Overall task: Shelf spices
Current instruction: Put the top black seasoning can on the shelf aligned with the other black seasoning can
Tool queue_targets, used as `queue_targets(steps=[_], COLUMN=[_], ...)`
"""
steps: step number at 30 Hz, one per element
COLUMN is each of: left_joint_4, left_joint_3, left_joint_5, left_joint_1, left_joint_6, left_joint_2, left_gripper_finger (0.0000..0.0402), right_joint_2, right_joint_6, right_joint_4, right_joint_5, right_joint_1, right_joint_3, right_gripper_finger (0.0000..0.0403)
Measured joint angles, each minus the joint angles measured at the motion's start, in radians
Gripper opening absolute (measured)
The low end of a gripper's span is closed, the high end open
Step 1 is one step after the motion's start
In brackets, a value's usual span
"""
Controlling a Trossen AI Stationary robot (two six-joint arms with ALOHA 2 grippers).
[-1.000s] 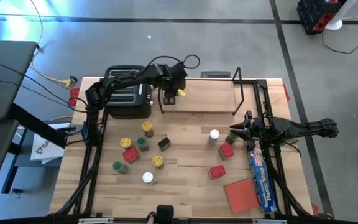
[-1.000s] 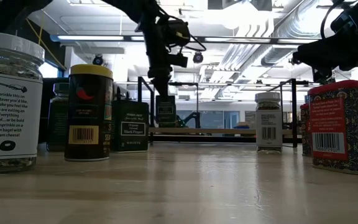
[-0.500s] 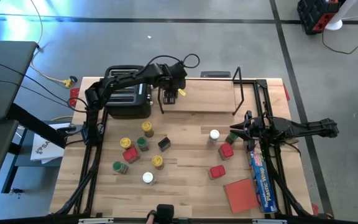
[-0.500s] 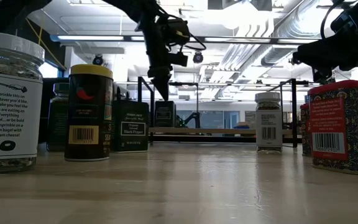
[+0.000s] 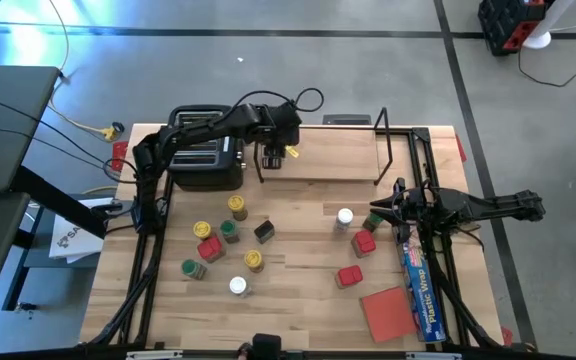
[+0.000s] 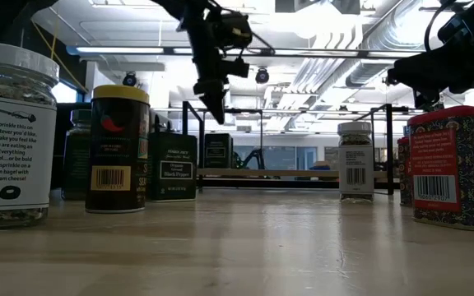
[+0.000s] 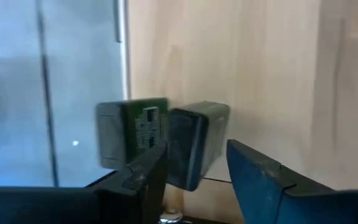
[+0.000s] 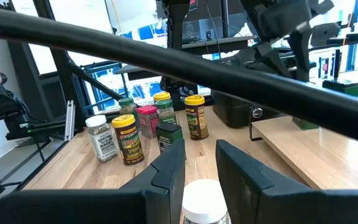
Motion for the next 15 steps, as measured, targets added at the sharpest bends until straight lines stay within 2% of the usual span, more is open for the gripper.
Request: queue_targets(steps=[11,15], left_joint_4=[-0.033,-0.028], left_joint_3=[0.000,0.000], left_joint_5=[0.153,0.153], left_joint_1=[0.015,0.019], left_joint_6=[0.000,0.000], left_joint_2=[0.016,0.029], left_gripper_finger=[0.0015,0.0005], right_joint_2=[0.000,0.000], right_joint_6=[0.000,0.000], right_joint_4=[0.000,0.000], right_joint_5=[0.000,0.000], right_joint_1=[0.000,0.000], right_joint_3=[0.000,0.000], right_gripper_finger=[0.0085,0.0085])
